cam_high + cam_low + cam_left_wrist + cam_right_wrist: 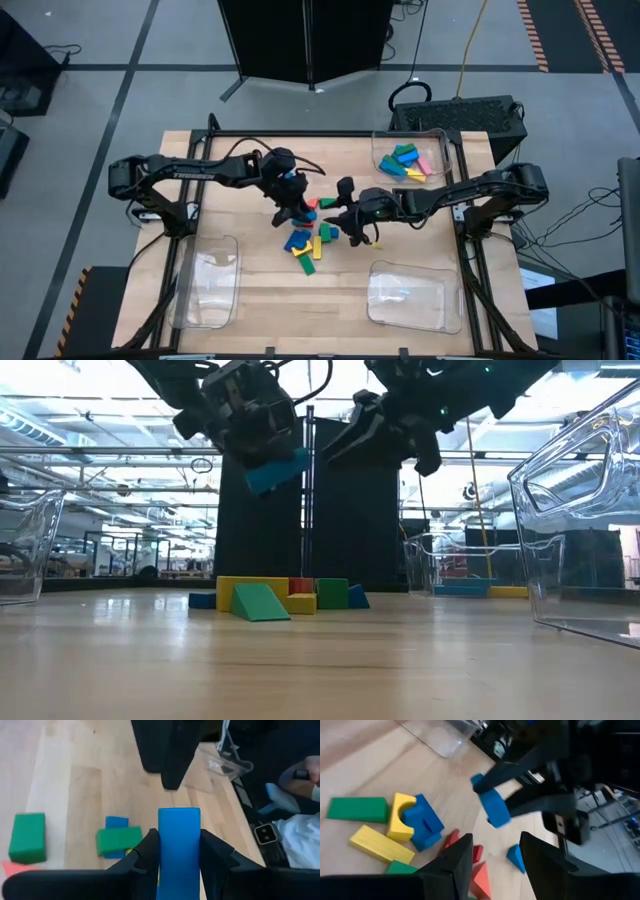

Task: Sort blocks by size
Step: Put the blue rectangle block into the top transparent bin

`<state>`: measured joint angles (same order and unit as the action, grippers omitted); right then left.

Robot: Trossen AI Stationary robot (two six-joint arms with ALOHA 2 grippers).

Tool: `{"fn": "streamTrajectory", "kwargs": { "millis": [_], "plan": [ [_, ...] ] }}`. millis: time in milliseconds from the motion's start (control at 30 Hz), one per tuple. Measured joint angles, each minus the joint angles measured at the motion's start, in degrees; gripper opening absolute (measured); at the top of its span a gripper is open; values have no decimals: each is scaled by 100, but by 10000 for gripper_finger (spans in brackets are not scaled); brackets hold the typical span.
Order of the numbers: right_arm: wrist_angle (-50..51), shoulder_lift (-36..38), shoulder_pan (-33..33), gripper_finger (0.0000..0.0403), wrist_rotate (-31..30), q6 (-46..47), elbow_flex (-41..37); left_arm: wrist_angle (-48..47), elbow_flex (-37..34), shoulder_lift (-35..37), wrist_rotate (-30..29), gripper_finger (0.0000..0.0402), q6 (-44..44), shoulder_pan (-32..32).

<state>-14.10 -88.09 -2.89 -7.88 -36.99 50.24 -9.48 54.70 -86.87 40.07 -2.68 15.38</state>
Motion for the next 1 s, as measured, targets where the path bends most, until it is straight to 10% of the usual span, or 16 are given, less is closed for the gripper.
{"fn": "streamTrajectory", "kwargs": {
  "millis": [1000],
  "plan": [
    [-364,2,1,156,352,-122,0,905,125,-306,335,96,-610,-2]
  ]
}}
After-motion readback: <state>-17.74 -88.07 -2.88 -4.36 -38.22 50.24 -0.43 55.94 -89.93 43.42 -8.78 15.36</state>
